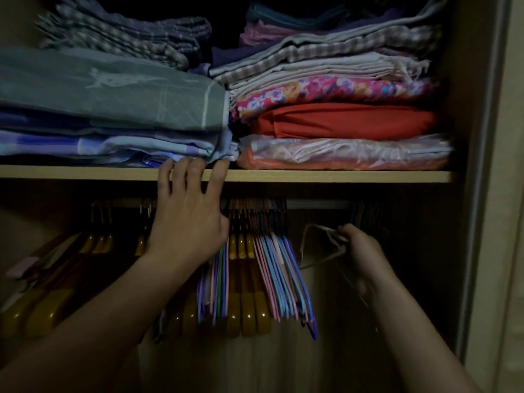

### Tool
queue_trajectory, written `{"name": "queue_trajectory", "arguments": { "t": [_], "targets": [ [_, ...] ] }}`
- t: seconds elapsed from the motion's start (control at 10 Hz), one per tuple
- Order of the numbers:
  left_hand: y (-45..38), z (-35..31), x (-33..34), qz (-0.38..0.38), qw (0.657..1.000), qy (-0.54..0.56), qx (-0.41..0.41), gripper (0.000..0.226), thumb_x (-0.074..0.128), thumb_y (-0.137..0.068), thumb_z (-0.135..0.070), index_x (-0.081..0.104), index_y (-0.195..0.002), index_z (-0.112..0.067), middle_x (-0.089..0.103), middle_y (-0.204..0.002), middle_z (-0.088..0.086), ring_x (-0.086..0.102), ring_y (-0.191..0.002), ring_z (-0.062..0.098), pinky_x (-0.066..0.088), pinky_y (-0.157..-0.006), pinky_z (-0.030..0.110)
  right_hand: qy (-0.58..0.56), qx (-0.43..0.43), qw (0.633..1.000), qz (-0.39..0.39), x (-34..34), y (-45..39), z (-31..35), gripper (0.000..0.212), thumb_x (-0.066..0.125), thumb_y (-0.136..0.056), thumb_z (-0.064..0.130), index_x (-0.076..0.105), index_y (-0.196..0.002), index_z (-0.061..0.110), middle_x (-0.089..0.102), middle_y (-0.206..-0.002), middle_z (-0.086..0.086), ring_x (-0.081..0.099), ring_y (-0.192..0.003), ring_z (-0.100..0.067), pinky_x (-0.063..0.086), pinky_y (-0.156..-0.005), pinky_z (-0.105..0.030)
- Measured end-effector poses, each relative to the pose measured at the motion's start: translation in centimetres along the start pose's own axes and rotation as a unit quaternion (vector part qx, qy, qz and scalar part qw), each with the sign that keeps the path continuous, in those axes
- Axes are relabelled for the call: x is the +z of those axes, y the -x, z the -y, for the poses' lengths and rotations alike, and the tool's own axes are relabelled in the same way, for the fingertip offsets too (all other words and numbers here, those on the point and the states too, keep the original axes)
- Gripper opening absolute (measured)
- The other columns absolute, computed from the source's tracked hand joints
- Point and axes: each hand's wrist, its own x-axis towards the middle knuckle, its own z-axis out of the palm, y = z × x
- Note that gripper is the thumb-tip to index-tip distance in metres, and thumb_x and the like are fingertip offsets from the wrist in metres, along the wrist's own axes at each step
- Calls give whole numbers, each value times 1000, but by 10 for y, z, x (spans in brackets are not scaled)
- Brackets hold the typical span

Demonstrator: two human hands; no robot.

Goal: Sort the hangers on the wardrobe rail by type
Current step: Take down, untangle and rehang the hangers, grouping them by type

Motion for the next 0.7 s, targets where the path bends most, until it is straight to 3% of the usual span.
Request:
{"name": "queue_trajectory", "arguments": {
  "t": [0.1,0.2,0.3,0.4,0.5,0.6,0.7],
  "targets": [
    [0,0,-2,6,1000,-7,0,90,61,-75,-37,21,-153,-16,36,-139,22,31,-137,40,15,-119,58,1,3,1000,31,0,-13,-13,22,53,-95,25,67,-87,11,66,-59,-4,61,-53,-18,43,-47,-22],
    [3,-1,-7,19,1000,-10,4,93,61,-76,-38,16,-155,-17,33,-144,22,25,-142,40,12,-121,58,29,20,999,37,-15,-4,-49,23,50,-97,27,65,-86,14,62,-68,-5,56,-60,-19,40,-53,-26],
    [17,-8,-9,12,997,71,-14,97,64,-80,-35,8,-158,-21,14,-161,18,4,-152,37,7,-123,57,66,115,991,21,-49,42,-109,27,49,-100,31,65,-87,12,64,-78,-9,57,-69,-20,40,-61,-30],
    [65,-24,-13,10,960,270,-71,80,63,-85,-32,24,-155,-26,14,-163,12,11,-151,32,19,-121,53,89,193,977,31,-72,87,-148,28,50,-99,24,64,-80,8,66,-65,-11,58,-57,-20,44,-53,-23],
    [230,-45,51,123,942,303,-73,44,42,-92,-66,48,-133,-51,45,-142,-13,46,-127,25,40,-107,59,102,266,957,50,-99,136,-202,29,51,-99,13,66,-78,0,62,-51,-8,58,-50,-22,32,-28,-13],
    [388,-84,68,386,803,370,-263,21,53,-96,-49,57,-97,-69,63,-122,-10,63,-108,19,51,-97,49,117,321,937,72,-116,161,-254,30,55,-92,8,72,-67,3,68,-62,-14,64,-50,-20,47,-41,-19],
    [474,-88,38,496,695,370,-365,22,72,-89,-42,57,-103,-50,69,-114,2,68,-100,23,54,-88,46,84,369,916,130,-124,170,-275,41,50,-92,3,71,-57,3,71,-82,-23,70,-67,-27,60,-62,-35]
  ]
}}
